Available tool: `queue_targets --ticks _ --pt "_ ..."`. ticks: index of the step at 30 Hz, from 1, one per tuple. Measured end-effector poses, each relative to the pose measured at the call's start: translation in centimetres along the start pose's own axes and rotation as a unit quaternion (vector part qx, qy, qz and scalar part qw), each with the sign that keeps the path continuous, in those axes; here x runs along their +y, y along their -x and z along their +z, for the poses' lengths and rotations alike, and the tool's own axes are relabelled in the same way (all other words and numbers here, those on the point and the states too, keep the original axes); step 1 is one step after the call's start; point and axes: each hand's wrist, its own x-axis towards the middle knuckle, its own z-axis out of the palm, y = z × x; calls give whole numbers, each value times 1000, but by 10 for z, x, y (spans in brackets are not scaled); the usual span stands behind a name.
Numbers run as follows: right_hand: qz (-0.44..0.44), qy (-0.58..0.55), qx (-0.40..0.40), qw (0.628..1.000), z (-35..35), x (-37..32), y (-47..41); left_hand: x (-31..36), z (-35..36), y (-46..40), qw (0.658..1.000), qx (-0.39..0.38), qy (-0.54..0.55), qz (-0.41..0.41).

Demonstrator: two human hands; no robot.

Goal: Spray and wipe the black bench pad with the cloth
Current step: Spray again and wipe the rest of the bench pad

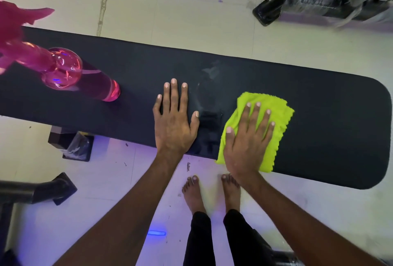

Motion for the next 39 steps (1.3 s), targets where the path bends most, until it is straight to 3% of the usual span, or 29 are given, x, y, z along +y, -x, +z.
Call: queue_targets --ticks 3,5,10,13,15,19,22,26,30,33,37,39 --pt "-147 10 -14 989 0 9 -46 1 0 0 1000 3 -2 -2" --pt "-195 4 -25 980 -5 17 -75 1 -3 0 1000 -8 -3 -2" --pt "-6 -24 5 1000 -11 20 -53 1 -18 -3 998 -63 28 3" --pt "30 -7 -9 999 -13 -7 -39 -7 -26 7 994 -72 71 -35" --pt "-22 9 -32 999 -13 -23 -48 -18 -28 25 994 -77 61 -54" --pt "-238 30 -57 969 -10 -45 -103 -30 -27 43 992 -97 63 -43" --pt "-318 30 -72 945 -12 -50 -140 -30 -28 39 989 -106 95 -48" --pt "-197 -14 -46 979 -16 -33 -122 -46 -31 53 980 -119 87 -131" --pt "-97 4 -41 994 -14 -57 -69 -49 -26 64 983 -123 63 -122" --pt "-204 27 -64 977 -8 -88 -66 -48 -19 63 983 -115 63 -125" --pt "-430 38 -87 898 -3 -107 -127 -49 -12 65 986 -88 73 -122" --pt "-454 39 -91 886 -6 -105 -151 -49 -11 64 986 -87 71 -121"
